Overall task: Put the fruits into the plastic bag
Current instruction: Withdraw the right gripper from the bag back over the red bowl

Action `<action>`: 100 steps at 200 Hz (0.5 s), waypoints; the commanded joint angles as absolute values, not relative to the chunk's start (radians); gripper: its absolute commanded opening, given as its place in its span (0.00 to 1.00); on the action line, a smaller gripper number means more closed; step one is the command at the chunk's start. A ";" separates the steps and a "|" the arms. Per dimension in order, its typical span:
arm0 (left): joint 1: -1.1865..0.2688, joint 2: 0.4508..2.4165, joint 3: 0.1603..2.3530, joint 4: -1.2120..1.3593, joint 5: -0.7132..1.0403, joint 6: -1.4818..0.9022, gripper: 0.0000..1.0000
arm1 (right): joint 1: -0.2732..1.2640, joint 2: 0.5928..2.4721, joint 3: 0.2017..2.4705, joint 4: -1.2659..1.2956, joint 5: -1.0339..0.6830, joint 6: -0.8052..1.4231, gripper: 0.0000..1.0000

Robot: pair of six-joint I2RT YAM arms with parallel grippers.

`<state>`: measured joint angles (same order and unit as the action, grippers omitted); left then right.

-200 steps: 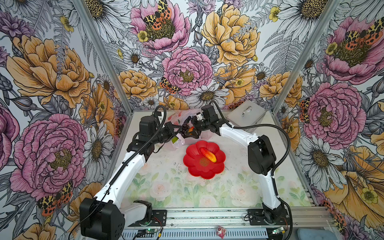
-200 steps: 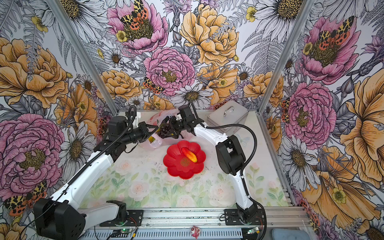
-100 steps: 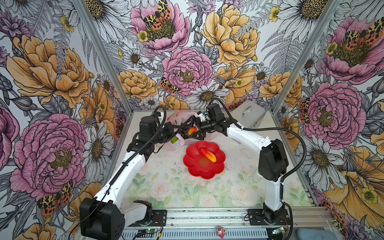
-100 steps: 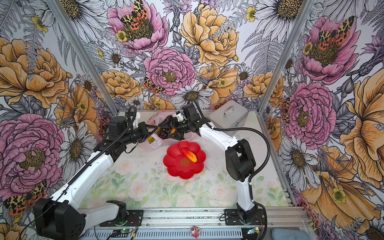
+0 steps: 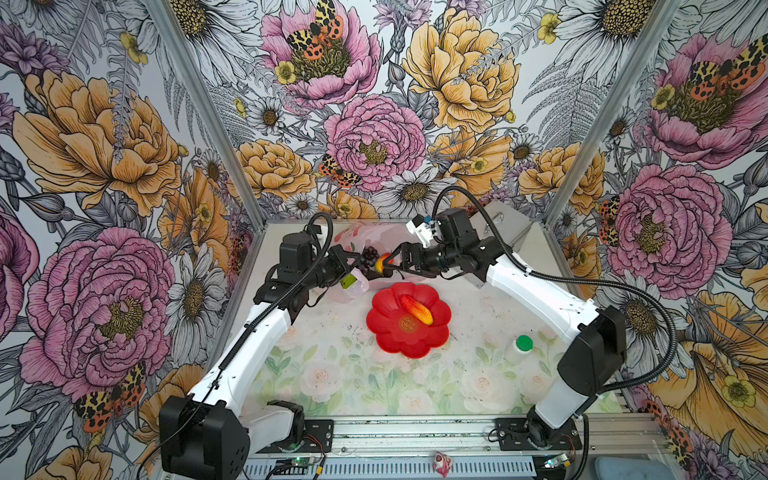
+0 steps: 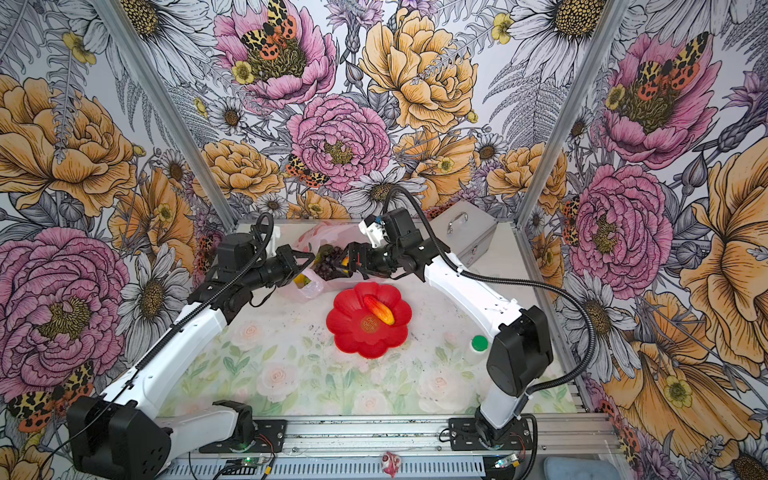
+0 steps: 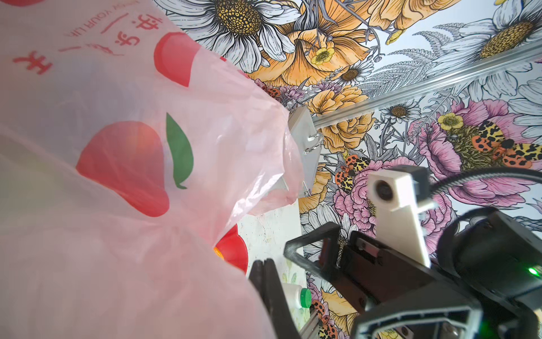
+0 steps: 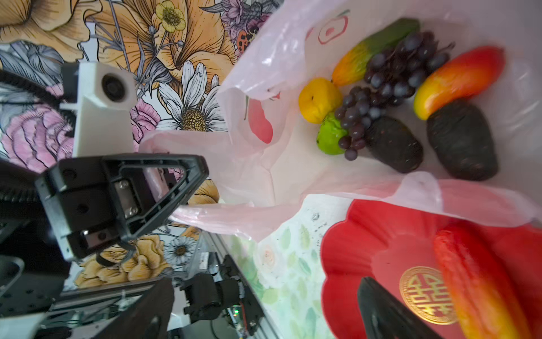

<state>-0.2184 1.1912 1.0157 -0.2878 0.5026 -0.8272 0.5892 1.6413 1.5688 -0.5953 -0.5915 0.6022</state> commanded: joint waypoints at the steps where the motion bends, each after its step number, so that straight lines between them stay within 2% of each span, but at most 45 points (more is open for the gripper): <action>1: -0.219 1.187 1.029 -0.290 0.476 -0.800 0.00 | 0.597 1.569 1.535 -0.607 -0.479 0.374 1.00; 25: -0.221 1.190 1.027 -0.291 0.469 -0.798 0.00 | 0.593 1.540 1.518 -0.641 -0.465 0.300 0.99; 66: -0.223 1.193 1.025 -0.301 0.460 -0.787 0.00 | 0.612 1.520 1.550 -0.838 -0.231 0.163 0.99; 100: -0.220 1.195 1.026 -0.316 0.445 -0.773 0.00 | 0.628 1.557 1.588 -1.006 -0.101 0.098 0.95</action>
<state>-0.2184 1.1912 1.0157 -0.2985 0.4789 -0.8043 0.6159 1.5467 1.5375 -0.8516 -0.2440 0.1913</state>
